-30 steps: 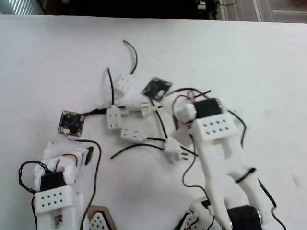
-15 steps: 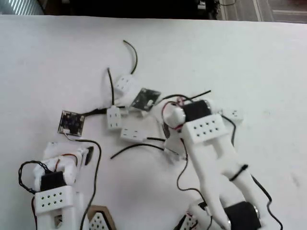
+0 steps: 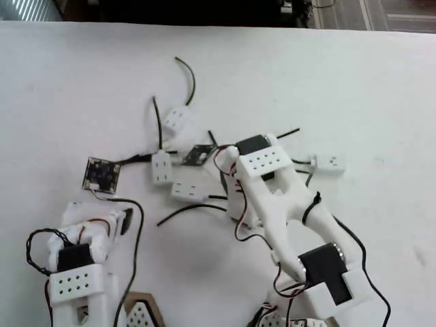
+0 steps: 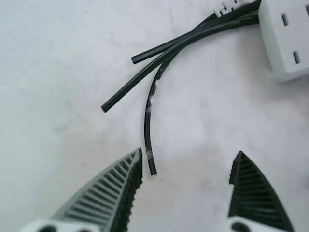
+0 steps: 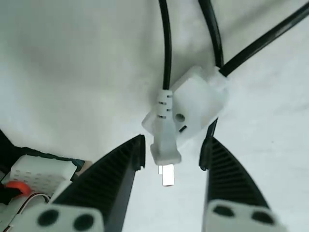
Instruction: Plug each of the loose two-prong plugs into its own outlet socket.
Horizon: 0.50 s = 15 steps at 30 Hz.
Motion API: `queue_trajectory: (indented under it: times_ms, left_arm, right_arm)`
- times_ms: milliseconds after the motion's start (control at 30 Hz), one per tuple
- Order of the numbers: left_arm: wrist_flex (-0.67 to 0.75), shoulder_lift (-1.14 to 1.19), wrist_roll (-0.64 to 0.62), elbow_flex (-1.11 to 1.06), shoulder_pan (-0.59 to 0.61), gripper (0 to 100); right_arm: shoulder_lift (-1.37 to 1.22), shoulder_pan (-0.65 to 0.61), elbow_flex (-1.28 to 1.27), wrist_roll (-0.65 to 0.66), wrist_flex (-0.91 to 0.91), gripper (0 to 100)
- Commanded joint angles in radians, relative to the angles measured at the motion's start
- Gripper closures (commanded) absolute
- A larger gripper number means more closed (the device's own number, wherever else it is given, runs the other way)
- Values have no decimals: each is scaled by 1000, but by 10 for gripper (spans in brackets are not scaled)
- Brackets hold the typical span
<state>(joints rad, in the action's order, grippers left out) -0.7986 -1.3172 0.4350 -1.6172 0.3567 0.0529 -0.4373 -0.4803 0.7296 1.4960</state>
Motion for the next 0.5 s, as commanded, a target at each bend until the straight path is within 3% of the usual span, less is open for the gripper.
queue_trajectory:
  times_ms: [0,333,467]
  left_arm:
    - [8,-8,-8,41,2,706]
    - [8,-8,-8,41,2,706]
    - [8,-8,-8,41,2,706]
  right_arm:
    - [4,-7,31,-3,5,865]
    - [-59,-21,14,0,-1,869]
    - [-91,-22,40,-2,-4,937]
